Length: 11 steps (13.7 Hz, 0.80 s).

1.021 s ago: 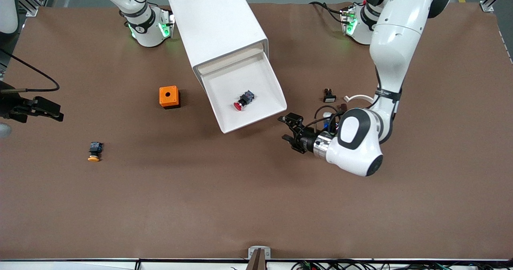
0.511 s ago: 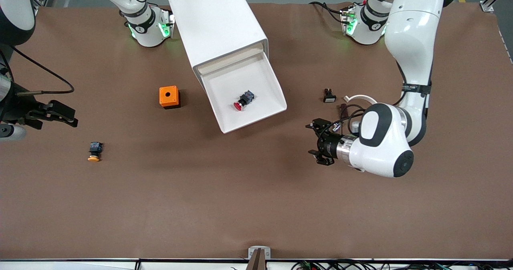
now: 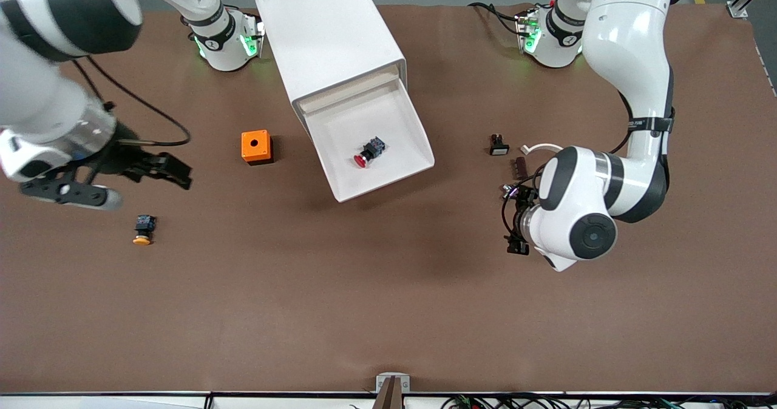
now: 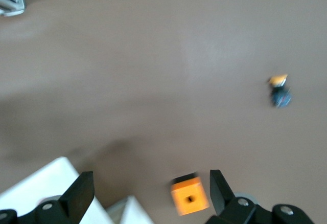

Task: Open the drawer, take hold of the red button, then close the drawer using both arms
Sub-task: 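Release the drawer with the left gripper while the right gripper reaches the drawer, then lower the right gripper into the drawer and grasp the red button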

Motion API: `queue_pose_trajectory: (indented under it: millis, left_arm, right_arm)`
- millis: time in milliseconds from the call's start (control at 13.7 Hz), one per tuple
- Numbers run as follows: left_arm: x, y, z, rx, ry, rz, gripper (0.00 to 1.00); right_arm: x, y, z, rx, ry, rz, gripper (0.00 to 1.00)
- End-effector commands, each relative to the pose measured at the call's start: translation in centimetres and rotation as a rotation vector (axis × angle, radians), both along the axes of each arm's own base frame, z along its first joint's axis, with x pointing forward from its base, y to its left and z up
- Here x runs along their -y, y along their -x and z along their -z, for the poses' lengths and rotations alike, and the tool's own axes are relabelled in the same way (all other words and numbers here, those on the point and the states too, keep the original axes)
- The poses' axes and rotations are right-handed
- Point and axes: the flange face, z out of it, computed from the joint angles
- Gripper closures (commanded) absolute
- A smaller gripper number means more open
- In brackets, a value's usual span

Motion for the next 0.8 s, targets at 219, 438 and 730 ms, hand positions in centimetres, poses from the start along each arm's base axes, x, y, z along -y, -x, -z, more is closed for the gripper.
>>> queue_pose_trajectory:
  millis: [219,438,730]
  left_arm:
    - [-1.0,1.7,-6.8,0.018,0.061,0.350,0.00]
    - [-1.9,2.5,-8.7,-0.017,0.101,0.604,0.00]
    - [-2.4,2.9,-10.4,-0.008,0.146,0.740,0.00]
  right_arm:
    - [-12.9,4.7,1.7,-0.054,0.010,0.311,0.00]
    - [-19.4,6.7,5.7,-0.095,0.045,0.407,0.00]
    - [-26.5,8.9,10.7,-0.088,0.053,0.527,0.00]
